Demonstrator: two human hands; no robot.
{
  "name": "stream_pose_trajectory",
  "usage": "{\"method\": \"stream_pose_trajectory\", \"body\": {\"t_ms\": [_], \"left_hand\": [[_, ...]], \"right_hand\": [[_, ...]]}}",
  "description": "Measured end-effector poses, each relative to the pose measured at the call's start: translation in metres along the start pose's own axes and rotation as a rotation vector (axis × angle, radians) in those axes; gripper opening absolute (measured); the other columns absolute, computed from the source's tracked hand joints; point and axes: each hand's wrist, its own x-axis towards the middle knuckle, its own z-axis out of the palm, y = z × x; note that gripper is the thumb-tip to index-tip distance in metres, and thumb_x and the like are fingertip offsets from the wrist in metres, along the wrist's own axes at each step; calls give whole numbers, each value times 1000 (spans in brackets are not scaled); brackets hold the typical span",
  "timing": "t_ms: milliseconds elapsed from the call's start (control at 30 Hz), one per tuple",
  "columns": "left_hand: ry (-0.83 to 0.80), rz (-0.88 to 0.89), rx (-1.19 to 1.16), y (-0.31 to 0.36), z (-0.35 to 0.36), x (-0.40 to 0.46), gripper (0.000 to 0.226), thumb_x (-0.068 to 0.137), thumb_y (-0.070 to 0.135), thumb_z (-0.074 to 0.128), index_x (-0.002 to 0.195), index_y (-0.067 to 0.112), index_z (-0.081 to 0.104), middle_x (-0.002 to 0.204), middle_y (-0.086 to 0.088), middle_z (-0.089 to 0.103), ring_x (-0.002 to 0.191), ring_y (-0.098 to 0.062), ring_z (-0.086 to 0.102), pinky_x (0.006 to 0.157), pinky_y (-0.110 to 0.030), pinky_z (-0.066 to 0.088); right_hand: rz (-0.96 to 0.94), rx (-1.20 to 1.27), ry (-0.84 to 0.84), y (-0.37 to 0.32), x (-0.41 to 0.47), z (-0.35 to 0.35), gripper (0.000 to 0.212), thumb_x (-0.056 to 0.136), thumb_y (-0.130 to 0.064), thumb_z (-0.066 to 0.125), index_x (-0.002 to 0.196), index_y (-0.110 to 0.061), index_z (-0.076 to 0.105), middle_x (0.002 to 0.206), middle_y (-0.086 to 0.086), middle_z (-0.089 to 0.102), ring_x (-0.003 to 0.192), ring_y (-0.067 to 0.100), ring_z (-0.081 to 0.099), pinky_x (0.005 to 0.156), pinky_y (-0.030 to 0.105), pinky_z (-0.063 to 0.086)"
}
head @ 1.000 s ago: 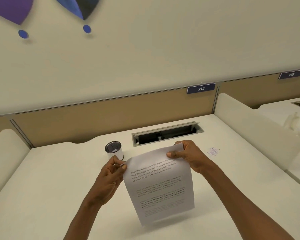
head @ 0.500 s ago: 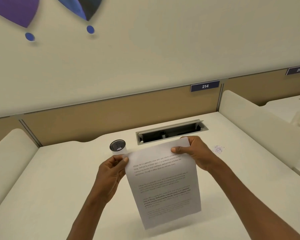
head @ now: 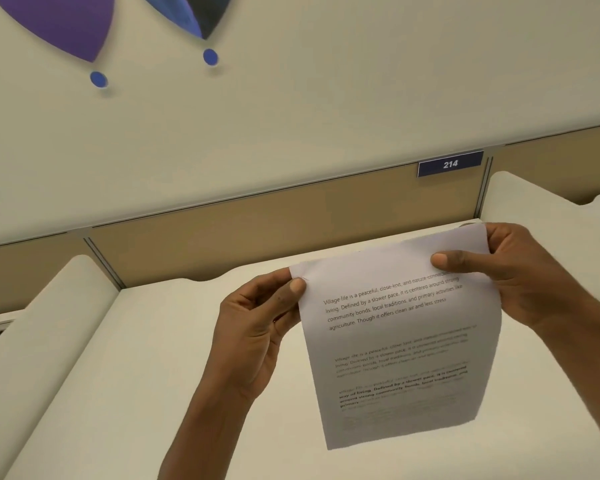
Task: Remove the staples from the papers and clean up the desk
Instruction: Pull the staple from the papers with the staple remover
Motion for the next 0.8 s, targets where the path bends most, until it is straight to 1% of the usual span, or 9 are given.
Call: {"method": "stream_pose_trajectory", "body": {"t_ms": [133, 200, 333, 433, 533, 567, 600, 700, 800], "left_hand": [[8, 19, -34, 14, 9, -5, 36, 62, 9, 75, 97, -1, 76, 99, -16, 76, 82, -23, 72, 68, -25, 59], [-15, 21, -35, 19, 11, -8, 30, 62, 9, 74, 91, 3, 79, 98, -15, 76, 82, -21, 73, 68, -25, 59], [-36, 9, -19, 21, 13, -9, 27, 62, 9, 74, 88, 6, 80, 95, -12, 77, 79, -20, 73, 66, -24, 58], [-30, -13, -32, 20, 15, -8, 29, 59, 10, 75, 87, 7, 80, 93, -11, 77, 78, -19, 73, 65, -23, 58], [-27, -24, -27, 19, 18, -8, 26, 60, 11, 75, 85, 9, 81, 92, -10, 77, 77, -17, 73, 64, -22, 57], [-29, -21, -18, 19, 19, -7, 24, 61, 11, 74, 84, 11, 81, 91, -9, 77, 77, -17, 73, 63, -23, 57], [-32, -18, -10, 18, 20, -7, 22, 62, 12, 74, 83, 11, 81, 91, -9, 77, 76, -17, 73, 63, -23, 57], [-36, -8, 19, 15, 24, -7, 21, 64, 12, 74, 84, 10, 79, 88, -9, 77, 74, -19, 73, 61, -25, 57], [-43, 11, 67, 9, 27, -5, 17, 68, 11, 73, 85, 8, 75, 87, -11, 76, 76, -22, 73, 63, -27, 57]], "right_hand": [[-12, 9, 19, -18, -7, 1, 28, 59, -14, 75, 85, -8, 69, 75, 9, 74, 59, 27, 69, 49, 33, 59], [-30, 23, 27, -24, -8, 2, 15, 63, -8, 69, 77, -11, 72, 73, 8, 74, 56, 25, 70, 48, 32, 58], [-82, -1, 41, -27, -5, 2, 21, 65, -6, 66, 61, -24, 75, 67, 3, 74, 53, 21, 70, 45, 27, 56], [-115, -7, 38, -27, -3, 2, 25, 68, 0, 66, 62, -23, 75, 67, 2, 73, 54, 20, 70, 46, 26, 56], [-120, -11, 27, -25, -1, 0, 15, 59, -11, 74, 64, -25, 75, 67, 0, 73, 57, 20, 70, 50, 27, 59], [-126, -29, 29, -25, 0, -1, 17, 53, -19, 81, 67, -25, 75, 70, 0, 73, 61, 20, 71, 53, 27, 60], [-137, -72, 32, -24, 1, -2, 29, 47, -29, 88, 73, -26, 75, 74, -1, 73, 65, 20, 71, 56, 26, 60], [-185, -161, 109, -20, 3, -1, 75, 38, -59, 91, 105, -31, 69, 98, -4, 71, 88, 16, 70, 73, 25, 59], [-272, -534, 328, -15, 3, 12, 94, 52, -59, 84, 135, -31, 49, 133, -4, 54, 124, 14, 50, 97, 26, 43]]}}
